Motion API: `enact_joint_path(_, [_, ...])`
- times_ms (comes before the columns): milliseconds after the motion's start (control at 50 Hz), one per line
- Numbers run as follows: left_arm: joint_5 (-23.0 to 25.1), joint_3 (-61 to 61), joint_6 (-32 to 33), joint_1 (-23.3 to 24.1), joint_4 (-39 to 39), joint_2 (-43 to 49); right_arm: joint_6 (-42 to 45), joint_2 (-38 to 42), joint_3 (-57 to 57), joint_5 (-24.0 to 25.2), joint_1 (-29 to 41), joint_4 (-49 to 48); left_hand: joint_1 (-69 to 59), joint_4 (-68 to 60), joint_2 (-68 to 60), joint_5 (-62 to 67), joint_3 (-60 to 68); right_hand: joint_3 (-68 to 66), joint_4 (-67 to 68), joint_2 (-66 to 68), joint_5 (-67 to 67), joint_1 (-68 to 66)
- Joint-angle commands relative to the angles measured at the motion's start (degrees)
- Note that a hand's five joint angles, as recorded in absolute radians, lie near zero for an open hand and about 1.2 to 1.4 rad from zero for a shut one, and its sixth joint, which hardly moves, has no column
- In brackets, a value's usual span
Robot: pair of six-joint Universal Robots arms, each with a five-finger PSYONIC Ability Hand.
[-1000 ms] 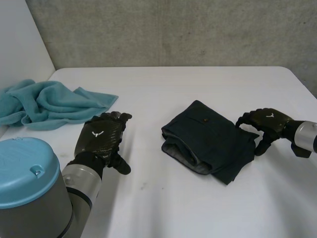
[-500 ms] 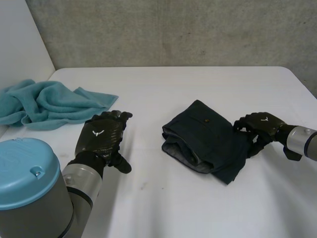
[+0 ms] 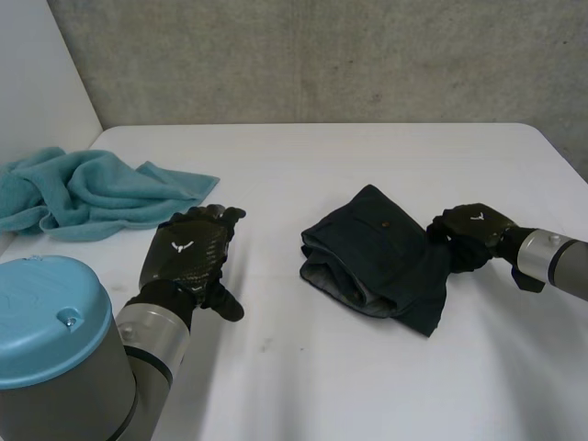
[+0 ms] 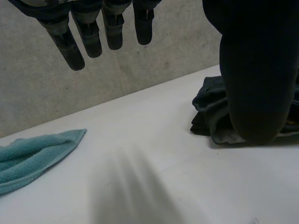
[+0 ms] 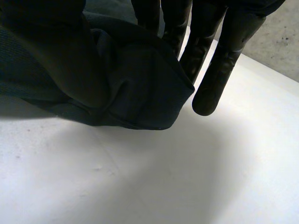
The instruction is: Fold the laundry.
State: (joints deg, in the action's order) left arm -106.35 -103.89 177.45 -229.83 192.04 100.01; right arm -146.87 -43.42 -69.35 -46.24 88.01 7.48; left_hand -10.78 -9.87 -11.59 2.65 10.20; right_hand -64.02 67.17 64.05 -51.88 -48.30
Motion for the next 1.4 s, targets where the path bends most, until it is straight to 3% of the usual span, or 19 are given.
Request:
enact_joint_path(20, [0.0, 0.0, 0.0, 0.0, 0.0, 0.0, 0.0, 0.0, 2.8, 0.0, 1.2, -0.2, 0.7, -0.2, 1.5, -2.6, -0.2, -16.0, 12.8, 16.0, -18.1, -31.7])
enact_joint_path(200, [0.0, 0.1, 0.0, 0.0, 0.0, 0.0, -1.8, 4.1, 12.2, -2.6, 4.0, -3.3, 0.7, -0.2, 1.5, -2.6, -0.2, -16.0, 12.8, 16.0, -18.1, -31.7])
enact_joint_path(500, [0.0, 0.4, 0.1, -0.2, 0.0, 0.5, -10.5, 24.6, 50.2, -25.9, 3.4, -10.5, 0.7, -0.2, 1.5, -2.6, -0.2, -16.0, 12.8, 16.0, -18.1, -31.7])
enact_joint_path(640, [0.0, 0.6, 0.1, -0.2, 0.0, 0.9, -10.1, 30.1, 57.8, -34.1, -1.8, -10.9, 0.7, -0.2, 1.5, -2.6, -0.2, -16.0, 12.8, 16.0, -18.1, -31.7])
enact_joint_path(820, [0.0, 0.7, 0.1, -0.2, 0.0, 1.3, -5.5, 32.7, 58.0, -39.0, -8.0, -11.0, 0.7, -0.2, 1.5, -2.6, -0.2, -16.0, 12.8, 16.0, -18.1, -31.7])
enact_joint_path(1220, [0.0, 0.8, 0.1, -0.2, -0.1, 1.3, -5.0, 26.5, 44.7, -34.9, -9.4, -10.4, 0.7, -0.2, 1.5, -2.6, -0.2, -16.0, 12.8, 16.0, -18.1, -31.7])
enact_joint_path(1300, [0.0, 0.8, 0.1, -0.2, -0.1, 1.2, -4.8, 26.1, 43.3, -35.1, -9.3, -9.4, 0.7, -0.2, 1.5, -2.6, -0.2, -6.5, 3.3, 6.4, -8.6, -22.2])
enact_joint_path(1340, [0.0, 0.8, 0.1, -0.2, -0.1, 1.2, -4.9, 25.4, 42.0, -35.4, -9.4, -8.9, 0.7, -0.2, 1.5, -2.6, -0.2, 14.0, -17.1, -14.0, 11.8, -1.8])
enact_joint_path(1380, [0.0, 0.8, 0.1, -0.2, -0.1, 1.1, -5.1, 24.6, 41.4, -35.7, -9.4, -8.8, 0.7, -0.2, 1.5, -2.6, -0.2, 53.4, -56.5, -53.4, 51.2, 37.7])
enact_joint_path(1400, [0.0, 0.8, 0.1, -0.2, -0.1, 1.1, -5.1, 23.5, 40.9, -35.9, -9.4, -8.8, 0.7, -0.2, 1.5, -2.6, -0.2, 54.0, -57.2, -54.0, 51.9, 38.3])
